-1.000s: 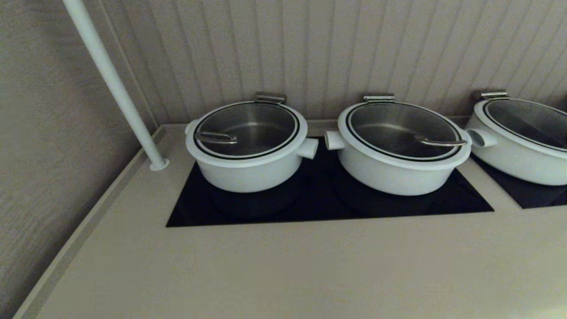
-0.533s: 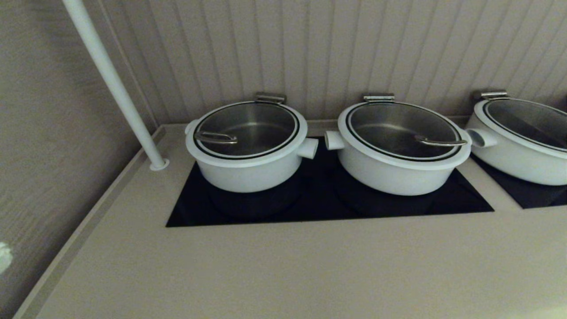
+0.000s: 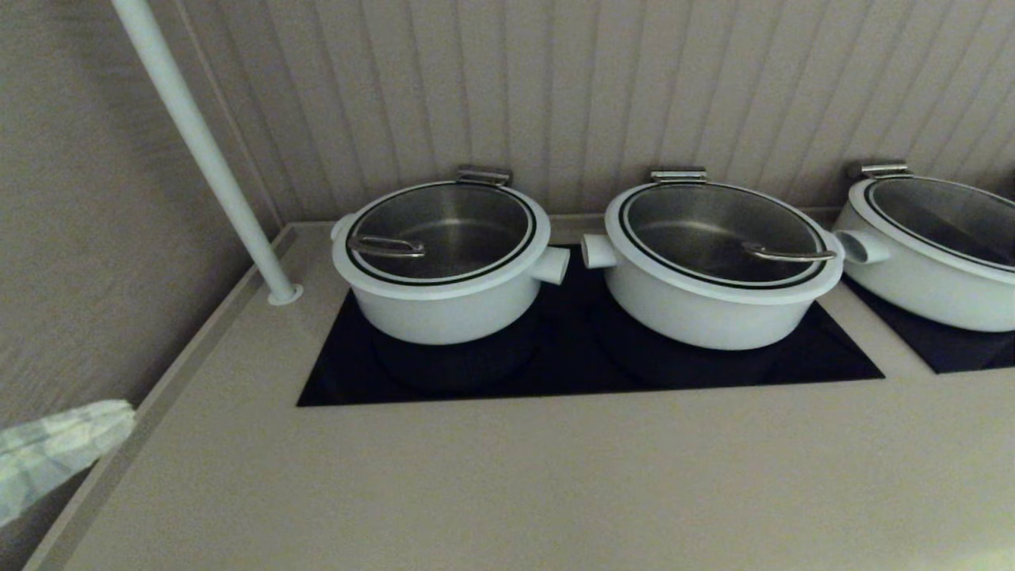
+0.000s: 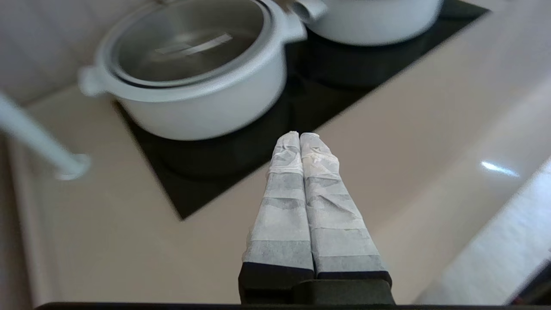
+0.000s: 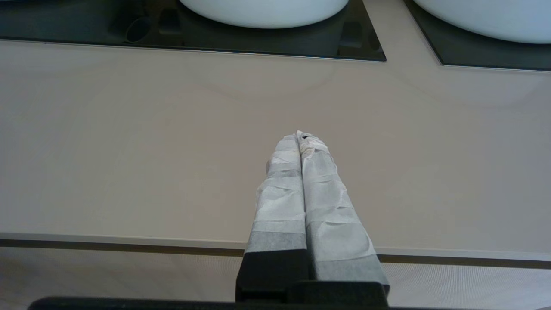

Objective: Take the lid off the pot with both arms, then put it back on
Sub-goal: Open the food pot lid a small opening with the left arm

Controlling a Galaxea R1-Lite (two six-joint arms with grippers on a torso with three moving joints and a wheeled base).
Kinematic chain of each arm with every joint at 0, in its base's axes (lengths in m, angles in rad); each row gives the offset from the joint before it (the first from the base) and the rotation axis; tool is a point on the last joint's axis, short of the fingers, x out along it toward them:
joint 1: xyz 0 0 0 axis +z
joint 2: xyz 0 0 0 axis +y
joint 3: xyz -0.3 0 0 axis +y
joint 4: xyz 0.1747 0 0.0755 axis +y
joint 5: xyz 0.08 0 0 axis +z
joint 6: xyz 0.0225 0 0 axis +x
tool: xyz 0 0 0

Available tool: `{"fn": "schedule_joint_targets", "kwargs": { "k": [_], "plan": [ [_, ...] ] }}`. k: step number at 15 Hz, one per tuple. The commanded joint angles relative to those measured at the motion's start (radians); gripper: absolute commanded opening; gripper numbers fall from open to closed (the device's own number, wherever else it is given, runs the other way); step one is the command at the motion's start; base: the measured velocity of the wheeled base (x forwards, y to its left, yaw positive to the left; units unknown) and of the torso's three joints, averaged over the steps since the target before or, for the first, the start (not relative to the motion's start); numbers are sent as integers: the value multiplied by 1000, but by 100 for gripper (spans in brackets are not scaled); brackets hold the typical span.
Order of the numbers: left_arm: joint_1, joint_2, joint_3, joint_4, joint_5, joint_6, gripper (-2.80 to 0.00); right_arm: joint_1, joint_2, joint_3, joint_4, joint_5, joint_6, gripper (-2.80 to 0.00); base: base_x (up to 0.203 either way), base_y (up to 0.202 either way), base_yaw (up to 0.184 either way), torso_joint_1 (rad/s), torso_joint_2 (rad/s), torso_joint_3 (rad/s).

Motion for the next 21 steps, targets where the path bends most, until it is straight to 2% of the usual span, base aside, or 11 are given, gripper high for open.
{"fn": "schedule_joint_targets", "kwargs": {
  "k": [1,5,11,16,21],
  "plan": [
    [-21,88,-7,-1,-2,10,-280,0,1,0,0,1,-1,-280,0,0,0,0,0,0],
    [-51,195,-40,-2,-2,37,-280,0,2,0,0,1,-1,-280,0,0,0,0,0,0],
    [-100,344,-98,-7,2,38,-280,0,2,0,0,1,-1,-280,0,0,0,0,0,0],
    [-105,489,-116,-143,17,36,-280,0,1,0,0,1,-1,-280,0,0,0,0,0,0],
    [-120,579,-173,-152,73,24,-280,0,2,0,0,1,-1,-280,0,0,0,0,0,0]
  ]
}}
